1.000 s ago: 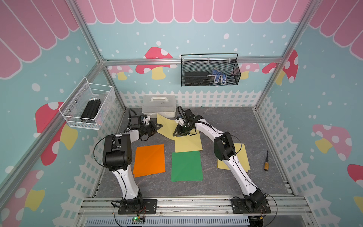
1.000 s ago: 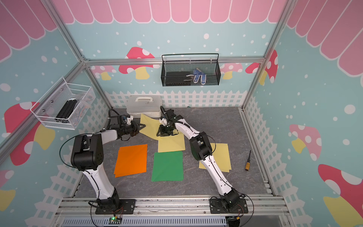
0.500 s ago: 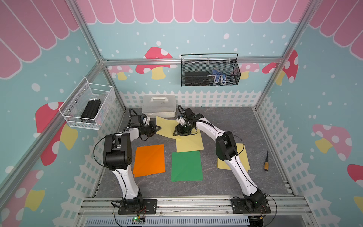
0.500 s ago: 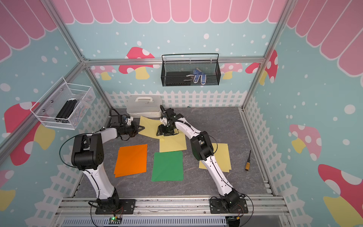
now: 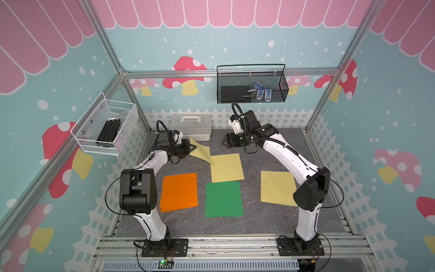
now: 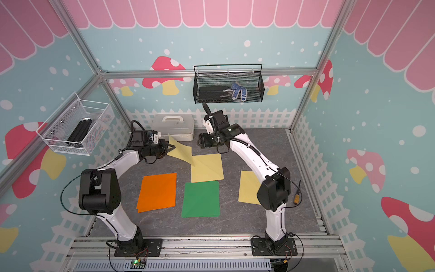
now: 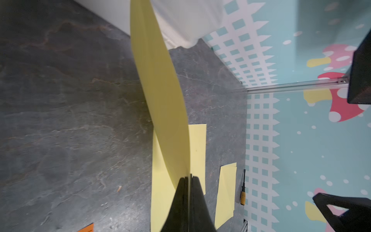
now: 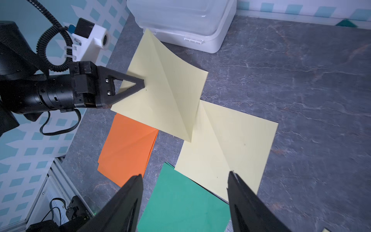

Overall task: Sort the scattered colored papers by color
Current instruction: Pick up the colored paper from the center of the board, then place the colored paper.

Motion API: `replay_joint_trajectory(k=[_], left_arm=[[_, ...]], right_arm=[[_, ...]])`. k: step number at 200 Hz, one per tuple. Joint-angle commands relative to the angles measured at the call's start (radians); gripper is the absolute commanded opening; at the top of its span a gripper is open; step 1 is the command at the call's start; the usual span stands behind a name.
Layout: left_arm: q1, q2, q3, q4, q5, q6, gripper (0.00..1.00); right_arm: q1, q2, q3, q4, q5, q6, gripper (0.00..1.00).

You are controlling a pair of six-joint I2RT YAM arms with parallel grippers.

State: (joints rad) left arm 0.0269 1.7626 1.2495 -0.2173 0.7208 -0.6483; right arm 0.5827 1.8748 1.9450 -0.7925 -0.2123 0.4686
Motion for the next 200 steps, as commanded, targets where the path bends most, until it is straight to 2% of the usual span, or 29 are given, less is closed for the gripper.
replay_joint_trajectory(k=[1,33,71,104,151,200], left_arm=[[-0.043,-0.082,0.04,-0.007,-0.023,-0.044,0.0],[-0.133,-0.144,0.061,0.018,-0.058,-0.121,0.0],[-0.3,-0.127,0.124,0.081,-0.121,-0.202,0.0],[-0.432,-0.042,0.211,0.155,-0.162,-0.277,0.0],[-0.639,0.151,0.378,0.25,-0.14,-0.373,0.0],[-0.744,0.29,0.487,0.38,-0.11,-0.478,0.0]], right_arm=[[-0.029,-0.123,-0.152,0.011,0.094,0.012,0.71],[-0.071,-0.354,-0.365,0.046,0.147,0.042,0.75],[-0.104,-0.551,-0.496,0.032,0.197,0.056,0.77],[-0.118,-0.699,-0.527,-0.014,0.255,0.054,0.8],[-0.13,-0.845,-0.531,-0.071,0.352,0.049,0.85],[-0.142,-0.881,-0.537,-0.08,0.386,0.046,0.87]])
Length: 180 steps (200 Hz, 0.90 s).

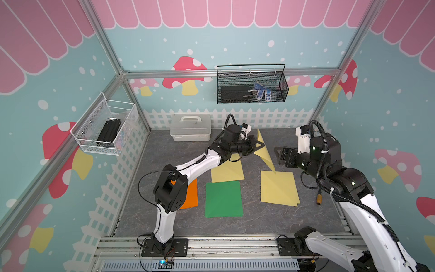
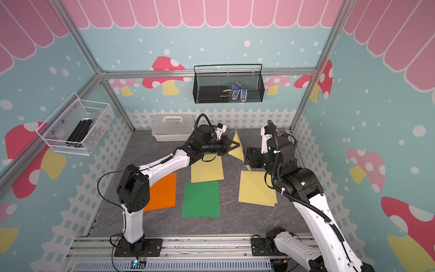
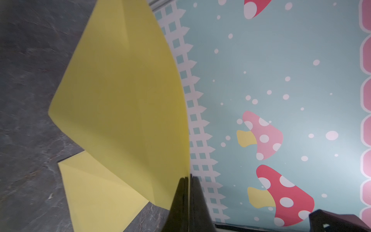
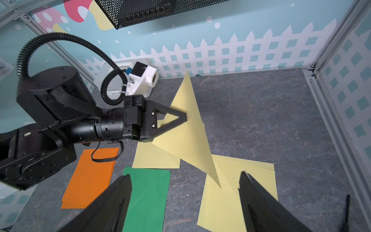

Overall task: Sort the scattered colored papers by color
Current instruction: Place the colored paper.

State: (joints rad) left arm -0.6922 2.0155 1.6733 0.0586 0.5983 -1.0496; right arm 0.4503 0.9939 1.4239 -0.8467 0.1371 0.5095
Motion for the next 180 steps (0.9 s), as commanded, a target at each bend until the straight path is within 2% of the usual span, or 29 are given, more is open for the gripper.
replay_joint_trajectory(k=[1,48,82,139,180], left_arm=[[-0.026,0.039,0.065,0.107,0.012,-0.079,0.0],[-0.113,0.182,0.234,0.18,0.017,-0.191,0.0],[-0.184,0.244,0.217,0.303,0.007,-0.289,0.0],[-0.213,0.2,-0.041,0.322,-0.038,-0.256,0.0],[-0.214,0.248,-0.226,0.456,-0.025,-0.321,0.0]], right_arm=[[-0.01,0.0,-0.016,-0.026,0.036,0.005,0.87],[-0.016,0.011,-0.025,-0.026,0.024,0.005,0.88],[-0.019,0.012,-0.035,-0.026,0.02,0.003,0.88],[-0.022,0.017,-0.06,-0.018,-0.007,0.001,0.89],[-0.024,0.021,-0.066,-0.012,-0.018,0.001,0.88]])
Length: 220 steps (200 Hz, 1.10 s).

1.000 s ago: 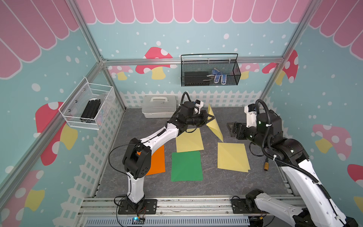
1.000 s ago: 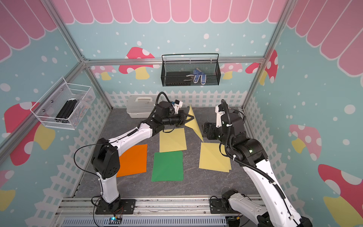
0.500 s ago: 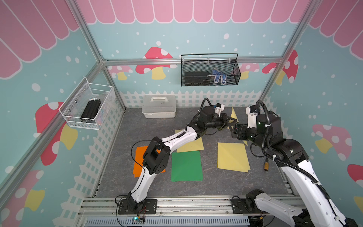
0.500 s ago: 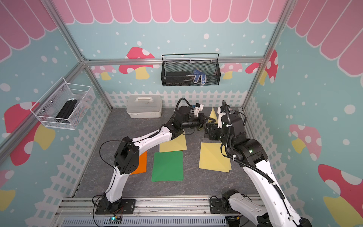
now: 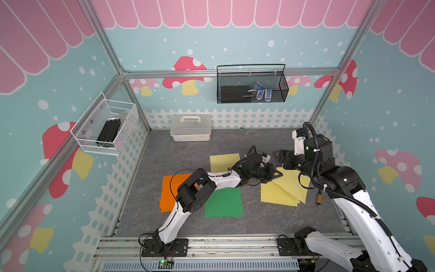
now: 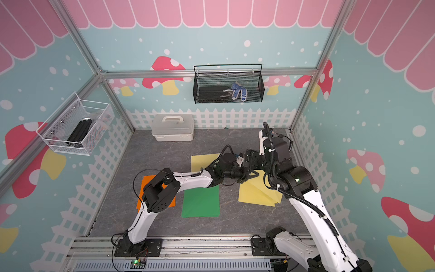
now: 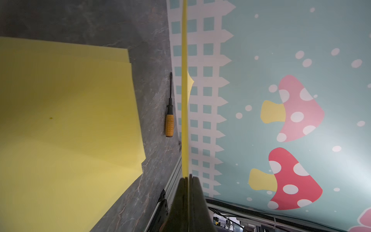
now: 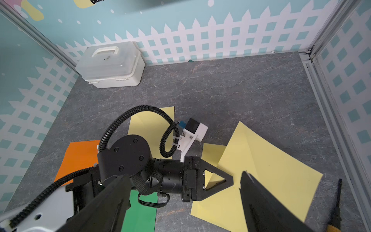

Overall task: Sort the scattered colored papers by color
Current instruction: Place the colored paper.

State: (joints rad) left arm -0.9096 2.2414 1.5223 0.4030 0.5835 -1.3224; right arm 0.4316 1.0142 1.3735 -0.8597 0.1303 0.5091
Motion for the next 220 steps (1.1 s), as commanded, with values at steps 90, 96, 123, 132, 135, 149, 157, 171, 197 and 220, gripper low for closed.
replay_joint_trajectory(k=[90,96,123,132,135,149,157,171,197,220], left_arm=[[-0.011,0.024,-0.183,0.22,-0.1,-0.096,0.0],[-0.012,0.023,-0.195,0.239,-0.112,-0.109,0.0],[-0.015,0.021,-0.235,0.299,-0.154,-0.141,0.0],[-0.017,0.019,-0.247,0.309,-0.165,-0.147,0.0],[-0.018,0.018,-0.252,0.312,-0.174,-0.148,0.0],[-0.02,0.016,-0.26,0.308,-0.182,-0.152,0.0],[-0.024,0.011,-0.274,0.32,-0.198,-0.157,0.0],[-0.026,0.008,-0.284,0.321,-0.209,-0.16,0.0],[-0.034,0.01,-0.292,0.326,-0.233,-0.169,0.0],[-0.037,0.015,-0.298,0.321,-0.245,-0.184,0.0]], right_arm=[[-0.008,0.009,-0.05,0.024,-0.037,0.014,0.89],[-0.008,0.011,-0.052,0.025,-0.038,0.013,0.89],[-0.008,0.018,-0.053,0.027,-0.046,0.014,0.89],[-0.008,0.02,-0.054,0.029,-0.046,0.014,0.89],[-0.008,0.021,-0.055,0.03,-0.047,0.014,0.89],[-0.009,0.024,-0.055,0.029,-0.049,0.012,0.89],[-0.01,0.026,-0.056,0.029,-0.049,0.012,0.89],[-0.01,0.027,-0.059,0.034,-0.053,0.014,0.89],[-0.012,0.032,-0.067,0.039,-0.063,0.018,0.89],[-0.011,0.034,-0.068,0.041,-0.065,0.019,0.89]])
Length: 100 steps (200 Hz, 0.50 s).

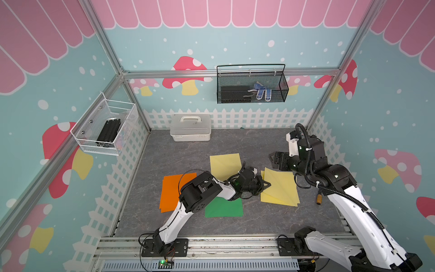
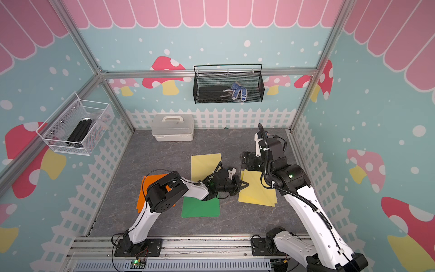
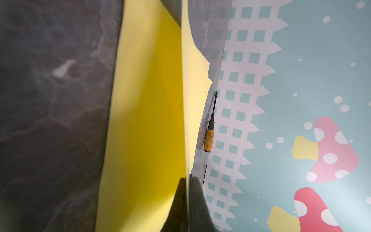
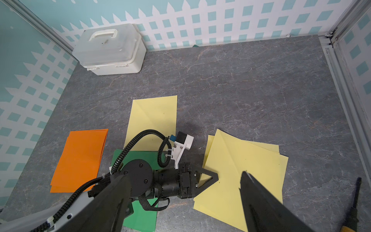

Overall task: Sort the scattered colored papers by color
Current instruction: Place the colored paper.

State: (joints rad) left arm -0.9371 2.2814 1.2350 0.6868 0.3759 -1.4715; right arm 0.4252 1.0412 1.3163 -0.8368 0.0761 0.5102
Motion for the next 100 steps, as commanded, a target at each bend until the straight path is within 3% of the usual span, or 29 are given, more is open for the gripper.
replay_joint_trajectory(k=[1,100], left_arm=[[-0.009,-0.025,-0.011,0.037,-0.038,-0.035,0.0],[-0.024,-0.029,-0.036,0.018,-0.099,-0.064,0.0]], right_arm=[[-0.005,0.006,-0.012,0.018,-0.01,0.017,0.89],[-0.006,0.005,-0.024,0.029,-0.023,0.022,0.89]])
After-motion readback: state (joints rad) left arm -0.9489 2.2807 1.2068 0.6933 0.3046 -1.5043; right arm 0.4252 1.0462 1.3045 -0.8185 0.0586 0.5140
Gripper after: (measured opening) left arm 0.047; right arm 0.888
